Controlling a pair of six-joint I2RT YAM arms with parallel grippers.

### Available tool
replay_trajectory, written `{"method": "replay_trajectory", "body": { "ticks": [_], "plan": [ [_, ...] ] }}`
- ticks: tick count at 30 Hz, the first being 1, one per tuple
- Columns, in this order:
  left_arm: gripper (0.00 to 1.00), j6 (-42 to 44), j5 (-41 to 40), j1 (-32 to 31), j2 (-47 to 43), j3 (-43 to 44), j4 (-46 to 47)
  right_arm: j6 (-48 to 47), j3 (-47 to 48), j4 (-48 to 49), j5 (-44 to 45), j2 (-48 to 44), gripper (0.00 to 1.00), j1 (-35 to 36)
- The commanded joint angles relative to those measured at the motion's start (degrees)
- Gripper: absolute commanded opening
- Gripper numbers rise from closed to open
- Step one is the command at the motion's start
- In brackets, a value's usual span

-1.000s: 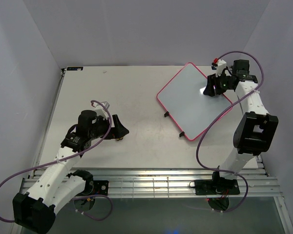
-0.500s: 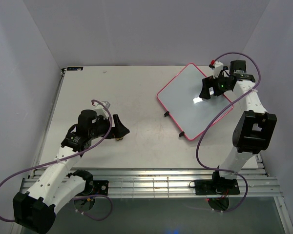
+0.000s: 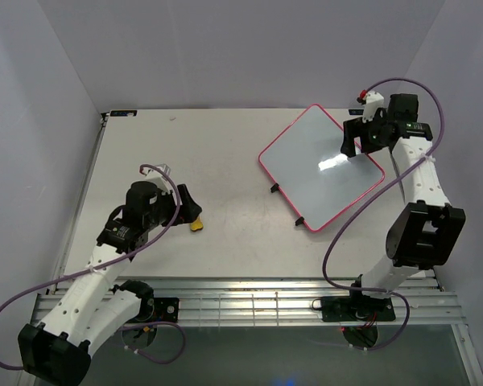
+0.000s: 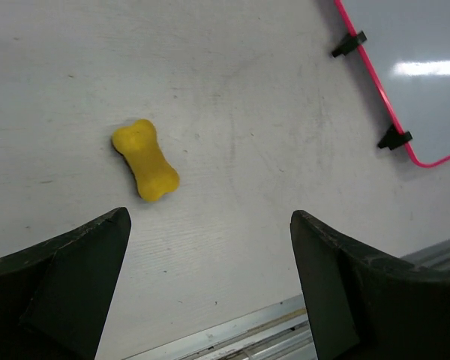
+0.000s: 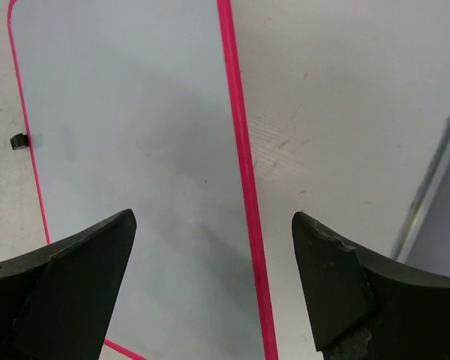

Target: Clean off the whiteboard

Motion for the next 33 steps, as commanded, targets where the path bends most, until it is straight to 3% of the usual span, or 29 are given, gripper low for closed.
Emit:
{"method": "replay_trajectory", "body": {
  "ticks": [1,5,8,14,23,26,33],
  "plan": [
    [0.98,0.53,-12.08,-0.21,-2.44,4.8,-2.88,3.45,0.06,2.44,6.85,-5.19,0.9,-0.11],
    [0.98,1.15,-17.62,-0.21,-2.53,9.45,-4.9,7.14,0.42,2.97,13.98,-9.06,0.9,-0.11],
    [0.98,1.41,-21.14,-0.21,-1.56,13.5,-7.45,15.47,-0.72,4.99,18.73,-14.24,0.9,-0.11],
    [0.98,2.73,-24.83,-0.21,-0.51,22.12,-9.21,31.22,-18.81,17.55,11.28,-38.54,0.9,0.41],
    [0.98,8.25,-30.37,-0.21,-2.51,30.03,-14.04,26.22,-25.32,0.71,16.54,-53.69,0.9,2.17],
    [0.98,11.33,-33.97,-0.21,-4.72,32.14,-17.38,25.35,-29.27,-1.5,16.71,-58.79,0.9,2.87],
    [0.98,12.84,-32.31,-0.3,-10.43,31.09,-18.35,23.67,-33.42,-4.41,20.75,-67.15,0.9,6.13]
  ]
}}
